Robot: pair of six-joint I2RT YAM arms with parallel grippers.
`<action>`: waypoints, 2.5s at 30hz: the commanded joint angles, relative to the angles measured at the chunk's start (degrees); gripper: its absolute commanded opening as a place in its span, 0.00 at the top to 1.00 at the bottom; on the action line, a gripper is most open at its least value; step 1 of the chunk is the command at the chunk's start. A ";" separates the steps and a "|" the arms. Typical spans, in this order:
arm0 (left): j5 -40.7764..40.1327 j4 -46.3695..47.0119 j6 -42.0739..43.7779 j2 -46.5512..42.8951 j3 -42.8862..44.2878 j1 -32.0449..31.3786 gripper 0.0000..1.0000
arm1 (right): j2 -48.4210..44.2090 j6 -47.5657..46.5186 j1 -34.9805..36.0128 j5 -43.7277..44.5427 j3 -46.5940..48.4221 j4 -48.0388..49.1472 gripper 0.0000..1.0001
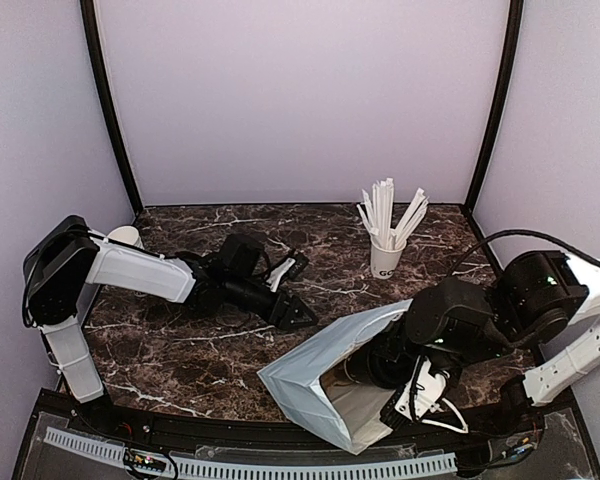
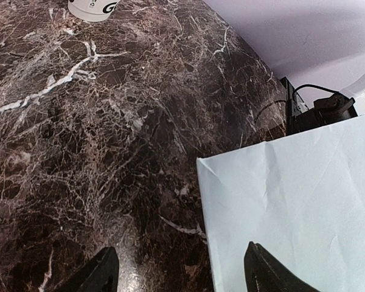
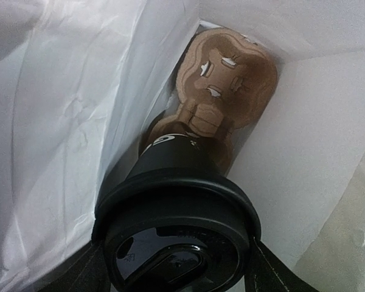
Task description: Pack the takeout coffee
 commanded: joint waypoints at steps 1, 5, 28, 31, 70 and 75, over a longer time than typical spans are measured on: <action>3.27 -0.23 1.04 -1.91 0.81 0.25 0.27 | 1.11 0.72 0.46 0.19 0.45 -1.09 0.60; 6.14 -0.37 1.06 -0.45 1.95 0.46 0.27 | 3.15 2.15 0.52 1.13 -1.03 1.55 0.60; 15.34 4.21 -0.94 4.73 1.61 1.17 0.27 | 11.91 7.51 -5.08 9.51 -1.38 15.58 0.61; 16.19 6.16 -1.39 5.35 0.63 2.20 0.27 | 13.09 8.39 -5.74 10.18 0.07 16.25 0.62; 15.44 6.79 0.79 -7.89 -7.40 9.83 0.28 | 41.43 18.14 -18.65 -13.11 31.32 -14.07 0.61; 13.64 5.33 1.46 -12.26 -9.88 10.26 0.28 | 46.14 18.19 -19.72 -15.45 34.27 -16.78 0.62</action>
